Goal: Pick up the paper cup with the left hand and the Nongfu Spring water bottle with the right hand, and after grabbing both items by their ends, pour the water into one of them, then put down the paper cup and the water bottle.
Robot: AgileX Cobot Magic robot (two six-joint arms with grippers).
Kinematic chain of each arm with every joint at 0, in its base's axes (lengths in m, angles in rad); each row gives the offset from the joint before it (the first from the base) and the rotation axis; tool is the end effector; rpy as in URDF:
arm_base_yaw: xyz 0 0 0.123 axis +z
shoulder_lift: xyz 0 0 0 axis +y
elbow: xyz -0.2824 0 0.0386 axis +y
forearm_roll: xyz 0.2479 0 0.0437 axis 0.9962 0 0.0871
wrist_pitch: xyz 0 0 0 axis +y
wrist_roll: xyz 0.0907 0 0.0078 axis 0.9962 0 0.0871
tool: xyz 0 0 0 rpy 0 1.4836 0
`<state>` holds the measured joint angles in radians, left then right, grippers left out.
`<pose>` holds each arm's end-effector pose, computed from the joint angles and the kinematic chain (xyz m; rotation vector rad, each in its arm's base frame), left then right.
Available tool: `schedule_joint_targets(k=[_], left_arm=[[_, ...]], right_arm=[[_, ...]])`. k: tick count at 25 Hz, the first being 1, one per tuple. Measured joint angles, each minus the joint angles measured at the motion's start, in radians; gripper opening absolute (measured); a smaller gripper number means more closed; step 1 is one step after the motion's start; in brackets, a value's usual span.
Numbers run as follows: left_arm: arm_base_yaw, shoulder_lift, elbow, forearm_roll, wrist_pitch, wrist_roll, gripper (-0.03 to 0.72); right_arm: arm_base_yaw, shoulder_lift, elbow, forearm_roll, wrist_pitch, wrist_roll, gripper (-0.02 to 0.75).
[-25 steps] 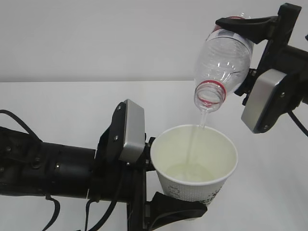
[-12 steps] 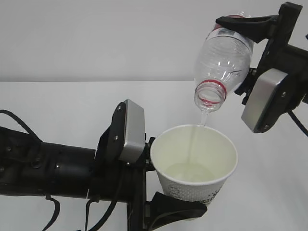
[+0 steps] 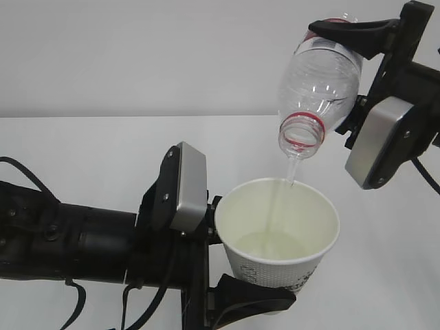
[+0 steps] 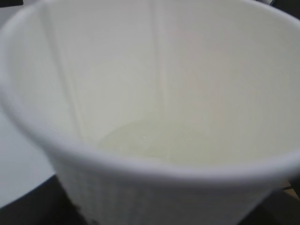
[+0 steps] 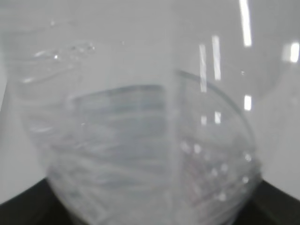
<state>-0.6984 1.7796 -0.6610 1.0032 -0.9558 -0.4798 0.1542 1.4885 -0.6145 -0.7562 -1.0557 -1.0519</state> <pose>0.1935 -0.2442 0.1627 1.3355 1.4597 -1.0277 0.2687 0.0967 0.2544 -1.3891 0.5738 -0.6172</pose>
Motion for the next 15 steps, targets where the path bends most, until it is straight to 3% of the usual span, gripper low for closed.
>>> schedule_joint_targets(k=[15], left_arm=[[0.0, 0.0, 0.0, -0.031, 0.0, 0.0, 0.537]], right_arm=[[0.0, 0.0, 0.0, 0.0, -0.004, 0.0, 0.525]])
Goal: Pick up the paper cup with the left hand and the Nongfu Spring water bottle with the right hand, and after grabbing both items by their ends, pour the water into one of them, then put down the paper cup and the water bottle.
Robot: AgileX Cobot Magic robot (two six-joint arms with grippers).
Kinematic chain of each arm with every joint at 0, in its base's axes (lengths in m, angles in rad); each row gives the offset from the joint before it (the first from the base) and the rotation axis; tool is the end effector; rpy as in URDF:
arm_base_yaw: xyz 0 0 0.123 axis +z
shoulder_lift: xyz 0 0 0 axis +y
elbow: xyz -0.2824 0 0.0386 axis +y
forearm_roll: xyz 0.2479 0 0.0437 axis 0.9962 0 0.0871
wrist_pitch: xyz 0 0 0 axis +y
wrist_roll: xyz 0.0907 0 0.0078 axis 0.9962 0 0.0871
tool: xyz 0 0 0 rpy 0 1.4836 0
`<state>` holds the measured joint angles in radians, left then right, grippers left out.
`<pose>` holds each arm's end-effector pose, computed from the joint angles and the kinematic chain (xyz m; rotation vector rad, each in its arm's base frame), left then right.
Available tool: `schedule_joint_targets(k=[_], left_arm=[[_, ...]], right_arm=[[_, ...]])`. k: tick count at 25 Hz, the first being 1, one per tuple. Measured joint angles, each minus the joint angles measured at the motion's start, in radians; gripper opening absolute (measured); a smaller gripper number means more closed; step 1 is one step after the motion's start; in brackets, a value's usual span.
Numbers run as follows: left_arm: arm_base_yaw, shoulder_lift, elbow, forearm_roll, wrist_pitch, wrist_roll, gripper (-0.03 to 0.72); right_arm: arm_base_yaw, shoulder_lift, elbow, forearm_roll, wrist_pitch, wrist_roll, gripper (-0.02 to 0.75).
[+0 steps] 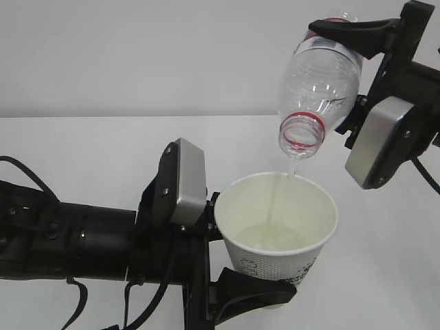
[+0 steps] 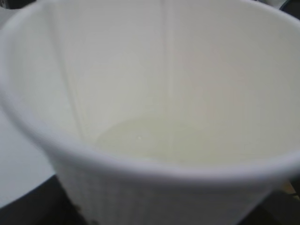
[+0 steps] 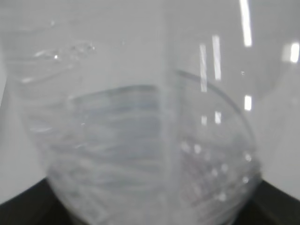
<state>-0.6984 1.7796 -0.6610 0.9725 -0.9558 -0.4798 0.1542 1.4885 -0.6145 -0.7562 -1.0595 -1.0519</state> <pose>0.1955 -0.2443 0.1637 1.3009 1.4727 -1.0261 0.2686 0.0968 0.2547 -1.3864 0.5711 -0.6166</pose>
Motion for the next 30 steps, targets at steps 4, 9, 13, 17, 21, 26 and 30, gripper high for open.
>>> schedule_joint_targets(k=[4, 9, 13, 17, 21, 26, 30], left_arm=[[0.0, 0.0, 0.0, 0.0, 0.0, 0.0, 0.534], [0.0, 0.0, 0.0, 0.0, 0.0, 0.0, 0.533], [0.0, 0.0, 0.0, 0.0, 0.0, 0.0, 0.533], [0.0, 0.0, 0.0, 0.0, 0.0, 0.0, 0.533], [0.0, 0.0, 0.0, 0.0, 0.0, 0.0, 0.532], [0.0, 0.0, 0.0, 0.0, 0.0, 0.0, 0.532], [0.0, 0.0, 0.0, 0.0, 0.0, 0.0, 0.532]], right_arm=[[0.0, 0.0, 0.0, 0.0, -0.002, 0.0, 0.525], [0.0, 0.0, 0.0, 0.0, -0.004, 0.0, 0.525], [0.0, 0.0, 0.0, 0.0, -0.011, 0.0, 0.525], [0.0, 0.0, 0.0, 0.0, -0.012, 0.0, 0.525], [0.0, 0.0, 0.0, 0.0, -0.012, 0.0, 0.525], [0.0, 0.0, 0.0, 0.006, -0.017, -0.008, 0.525], [0.0, 0.0, 0.0, 0.008, -0.017, -0.012, 0.525]])
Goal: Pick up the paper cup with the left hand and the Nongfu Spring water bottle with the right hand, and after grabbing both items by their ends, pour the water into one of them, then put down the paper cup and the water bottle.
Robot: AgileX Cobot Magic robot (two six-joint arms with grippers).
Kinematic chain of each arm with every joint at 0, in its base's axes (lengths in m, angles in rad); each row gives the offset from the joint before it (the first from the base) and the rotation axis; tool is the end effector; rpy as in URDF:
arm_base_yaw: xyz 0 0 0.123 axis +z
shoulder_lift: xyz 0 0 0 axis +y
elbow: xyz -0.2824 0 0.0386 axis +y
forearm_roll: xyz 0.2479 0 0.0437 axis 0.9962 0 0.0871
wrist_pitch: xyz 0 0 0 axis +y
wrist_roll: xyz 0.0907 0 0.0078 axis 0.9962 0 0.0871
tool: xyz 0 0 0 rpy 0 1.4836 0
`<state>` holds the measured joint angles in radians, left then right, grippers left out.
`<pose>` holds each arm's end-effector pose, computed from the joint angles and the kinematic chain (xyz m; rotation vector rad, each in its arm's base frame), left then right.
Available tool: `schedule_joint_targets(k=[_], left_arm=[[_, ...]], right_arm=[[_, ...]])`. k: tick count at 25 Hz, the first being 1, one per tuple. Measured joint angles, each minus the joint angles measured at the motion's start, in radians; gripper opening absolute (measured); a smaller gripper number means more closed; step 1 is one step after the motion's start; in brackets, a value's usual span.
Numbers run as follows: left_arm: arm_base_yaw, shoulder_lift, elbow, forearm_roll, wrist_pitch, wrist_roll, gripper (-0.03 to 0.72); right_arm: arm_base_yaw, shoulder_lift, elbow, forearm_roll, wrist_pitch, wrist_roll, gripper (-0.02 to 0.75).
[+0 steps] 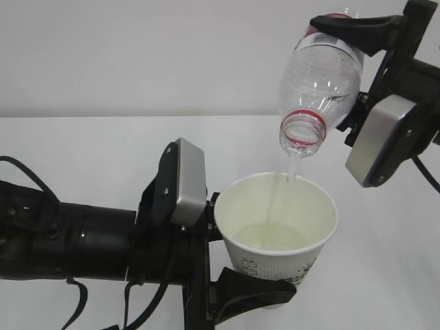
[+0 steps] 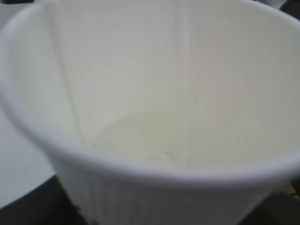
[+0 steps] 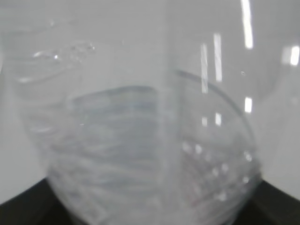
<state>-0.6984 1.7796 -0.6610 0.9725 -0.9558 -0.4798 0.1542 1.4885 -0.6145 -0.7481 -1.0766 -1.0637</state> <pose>0.1955 -0.2443 0.1637 1.3009 1.4727 -1.0261 0.2683 0.0968 0.2563 -1.3725 0.5571 -0.6252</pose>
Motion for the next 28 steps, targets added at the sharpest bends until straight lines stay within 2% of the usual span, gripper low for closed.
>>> schedule_joint_targets(k=[28], left_arm=[[0.0, 0.0, 0.0, 0.0, 0.0, 0.0, 0.532]], right_arm=[[0.0, 0.0, 0.0, 0.015, -0.002, -0.007, 0.525]])
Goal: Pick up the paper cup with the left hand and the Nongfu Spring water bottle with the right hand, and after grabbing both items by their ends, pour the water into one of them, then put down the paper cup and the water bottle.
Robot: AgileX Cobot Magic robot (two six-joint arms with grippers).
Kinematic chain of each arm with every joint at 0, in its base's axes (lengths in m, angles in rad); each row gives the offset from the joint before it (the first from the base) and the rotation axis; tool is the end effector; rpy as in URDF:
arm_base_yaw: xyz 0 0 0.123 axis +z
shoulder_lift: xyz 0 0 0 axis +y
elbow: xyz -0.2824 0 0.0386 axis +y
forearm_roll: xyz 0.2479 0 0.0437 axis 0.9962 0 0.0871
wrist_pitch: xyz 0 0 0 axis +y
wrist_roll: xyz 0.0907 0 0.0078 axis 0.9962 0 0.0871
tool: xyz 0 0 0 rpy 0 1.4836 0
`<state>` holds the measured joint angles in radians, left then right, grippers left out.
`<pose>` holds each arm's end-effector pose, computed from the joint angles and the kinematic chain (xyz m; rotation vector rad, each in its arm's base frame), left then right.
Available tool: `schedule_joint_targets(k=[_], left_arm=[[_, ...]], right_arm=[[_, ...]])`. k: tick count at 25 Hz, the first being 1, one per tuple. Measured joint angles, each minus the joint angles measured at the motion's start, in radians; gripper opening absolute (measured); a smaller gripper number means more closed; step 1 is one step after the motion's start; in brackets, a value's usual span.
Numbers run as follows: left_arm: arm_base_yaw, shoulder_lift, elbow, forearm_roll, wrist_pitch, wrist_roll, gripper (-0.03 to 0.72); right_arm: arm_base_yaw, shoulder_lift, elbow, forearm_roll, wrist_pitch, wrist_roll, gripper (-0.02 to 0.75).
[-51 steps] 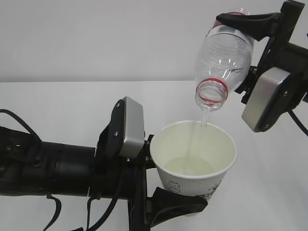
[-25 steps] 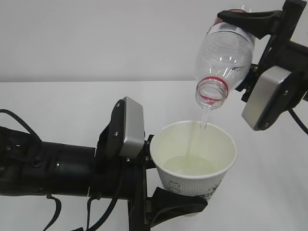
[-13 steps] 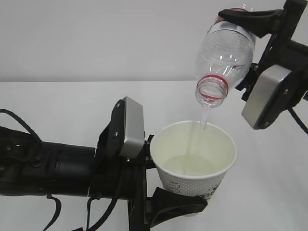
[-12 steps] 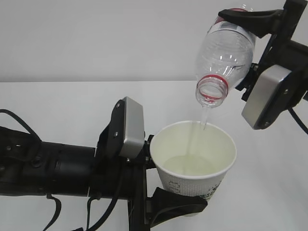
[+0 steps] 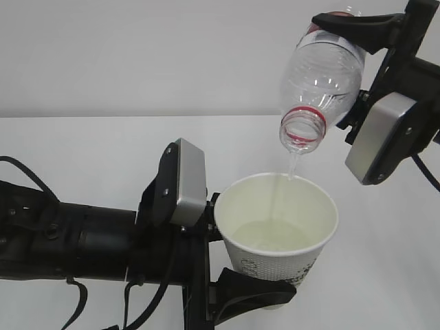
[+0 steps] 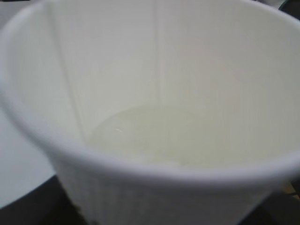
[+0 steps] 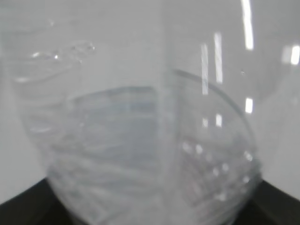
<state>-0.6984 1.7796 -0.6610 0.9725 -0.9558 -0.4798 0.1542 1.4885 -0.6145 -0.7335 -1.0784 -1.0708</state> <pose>0.1955 -0.2443 0.1637 1.3009 1.4727 -1.0261 0.2689 0.0961 0.2570 -1.3627 0.5624 -0.6343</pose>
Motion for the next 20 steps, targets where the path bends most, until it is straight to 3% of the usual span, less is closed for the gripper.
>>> schedule_joint_targets(k=[20], left_arm=[[0.0, 0.0, 0.0, 0.0, 0.0, 0.0, 0.531]], right_arm=[[0.0, 0.0, 0.0, 0.0, 0.0, -0.005, 0.525]])
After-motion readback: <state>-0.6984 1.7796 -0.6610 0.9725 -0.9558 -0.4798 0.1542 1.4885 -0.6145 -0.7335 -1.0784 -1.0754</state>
